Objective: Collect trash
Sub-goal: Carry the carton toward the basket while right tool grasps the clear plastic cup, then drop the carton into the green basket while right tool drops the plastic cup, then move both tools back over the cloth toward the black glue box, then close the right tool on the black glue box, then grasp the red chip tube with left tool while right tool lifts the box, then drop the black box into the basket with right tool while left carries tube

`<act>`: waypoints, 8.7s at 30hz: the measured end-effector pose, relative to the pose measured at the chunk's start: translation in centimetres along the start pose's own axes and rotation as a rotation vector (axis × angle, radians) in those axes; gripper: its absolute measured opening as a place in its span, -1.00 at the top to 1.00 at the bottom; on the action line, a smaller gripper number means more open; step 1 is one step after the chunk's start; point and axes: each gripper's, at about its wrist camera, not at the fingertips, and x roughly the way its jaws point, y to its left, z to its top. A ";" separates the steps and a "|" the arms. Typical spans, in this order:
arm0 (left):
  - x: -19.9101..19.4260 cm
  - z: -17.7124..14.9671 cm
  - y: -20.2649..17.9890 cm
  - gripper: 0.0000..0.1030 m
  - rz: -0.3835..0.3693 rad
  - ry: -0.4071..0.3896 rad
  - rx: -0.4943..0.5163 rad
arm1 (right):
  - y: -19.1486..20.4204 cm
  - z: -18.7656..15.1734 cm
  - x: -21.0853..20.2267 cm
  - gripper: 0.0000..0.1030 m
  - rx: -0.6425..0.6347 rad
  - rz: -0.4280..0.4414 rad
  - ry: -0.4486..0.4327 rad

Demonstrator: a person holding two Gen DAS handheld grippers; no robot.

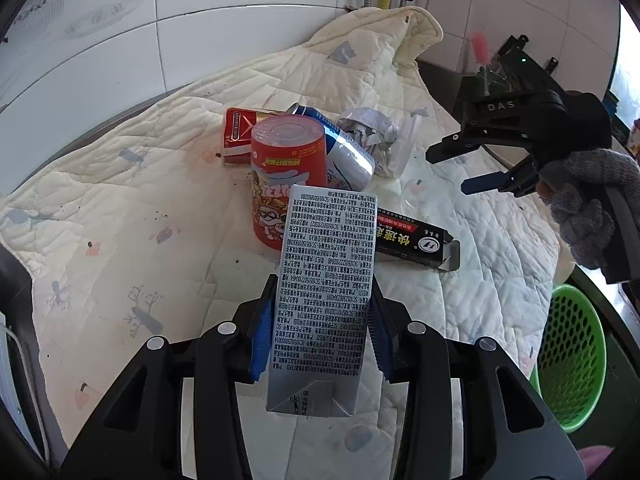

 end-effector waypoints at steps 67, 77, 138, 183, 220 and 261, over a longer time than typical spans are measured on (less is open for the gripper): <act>-6.0 -7.5 -26.4 0.20 -0.251 0.007 0.195 | -23.9 -27.2 -20.4 -0.37 0.006 -0.017 -0.050; -2.9 -10.2 -30.8 0.16 -0.306 0.127 0.216 | -24.4 -29.1 -23.5 -0.38 -0.042 -0.089 -0.149; -3.3 -5.5 0.5 -0.31 0.091 0.042 -0.248 | 3.1 -11.2 -0.9 -0.44 -0.803 -0.135 -0.047; 5.4 2.7 2.6 -0.74 0.028 0.038 -0.135 | 4.1 -8.4 2.7 0.03 -0.777 -0.191 -0.015; 12.7 5.9 2.8 -0.39 0.006 -0.040 -0.176 | -6.8 -17.9 -7.7 0.03 -0.443 -0.207 -0.090; -5.7 -4.3 -15.2 -0.37 -0.149 -0.085 -0.030 | -19.0 -26.9 -16.7 -0.26 -0.294 -0.203 -0.163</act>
